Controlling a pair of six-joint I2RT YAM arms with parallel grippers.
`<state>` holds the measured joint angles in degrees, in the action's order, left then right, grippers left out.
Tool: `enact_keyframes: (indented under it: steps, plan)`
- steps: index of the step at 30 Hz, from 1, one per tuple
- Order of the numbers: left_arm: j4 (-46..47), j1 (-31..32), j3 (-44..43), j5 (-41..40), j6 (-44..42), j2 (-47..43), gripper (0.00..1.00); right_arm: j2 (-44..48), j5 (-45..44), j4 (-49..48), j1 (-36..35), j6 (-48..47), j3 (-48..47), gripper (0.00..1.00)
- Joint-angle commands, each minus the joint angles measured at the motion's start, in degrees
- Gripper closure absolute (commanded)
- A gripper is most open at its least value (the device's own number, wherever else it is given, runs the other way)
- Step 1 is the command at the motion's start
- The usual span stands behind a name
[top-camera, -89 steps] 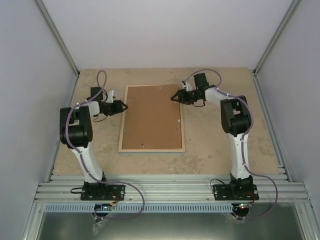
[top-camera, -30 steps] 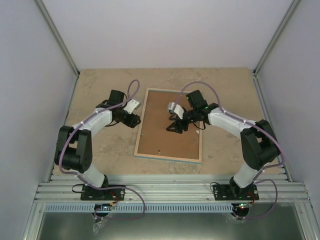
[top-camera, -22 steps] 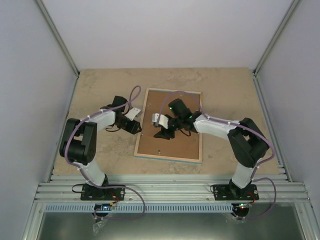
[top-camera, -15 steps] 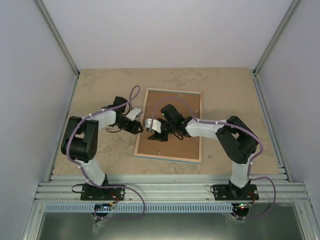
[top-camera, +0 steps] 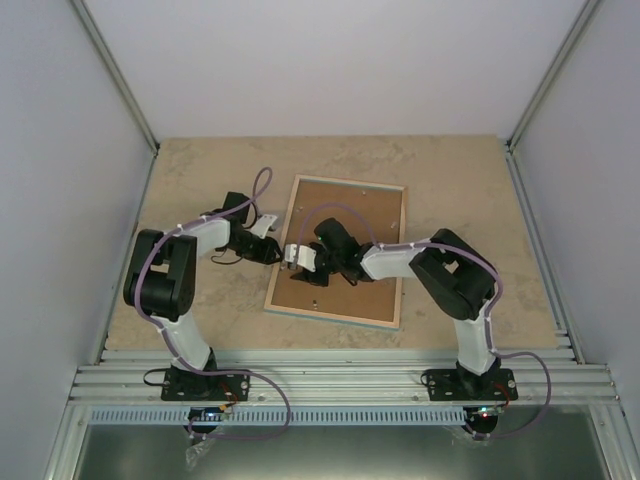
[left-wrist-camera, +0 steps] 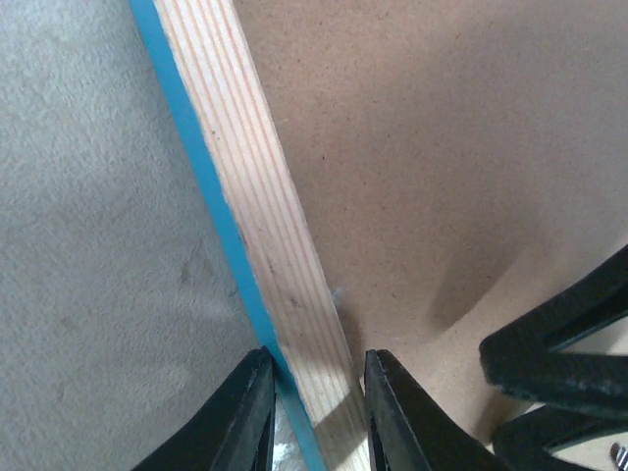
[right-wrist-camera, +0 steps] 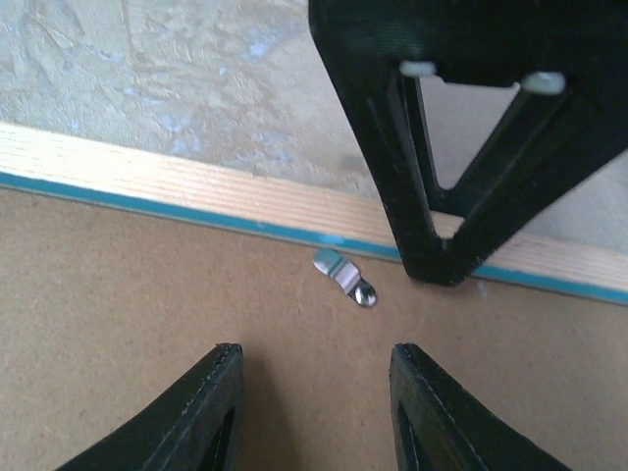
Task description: Put the photo into the frame
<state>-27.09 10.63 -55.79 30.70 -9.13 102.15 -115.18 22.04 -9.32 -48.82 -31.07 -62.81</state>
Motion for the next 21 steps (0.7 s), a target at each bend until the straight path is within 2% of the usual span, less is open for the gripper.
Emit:
enact_keyframes:
  steps: [1,8,14,17,21]
  plan:
    - [-0.38,-0.35,1.38,-0.89,-1.48,2.41,0.89,-3.22,-1.95,-1.93,-1.27,0.19,-0.17,0.58]
    - [-0.22,-0.35,1.69,-0.45,-1.31,3.25,0.99,-6.65,-4.51,-2.15,-1.28,3.12,-2.41,0.64]
    - [-0.16,-0.35,1.82,-0.46,-1.26,3.31,1.0,-8.79,-8.32,-2.92,-1.21,5.88,-2.96,0.74]
    - [-0.24,-0.35,1.85,-0.42,-1.31,3.38,1.0,-9.78,-9.55,-3.02,-1.23,7.67,-3.4,0.82]
    - [-0.23,-0.35,1.91,-0.55,-1.2,3.41,1.0,-10.05,-11.34,-3.44,-1.19,8.68,-3.05,0.85]
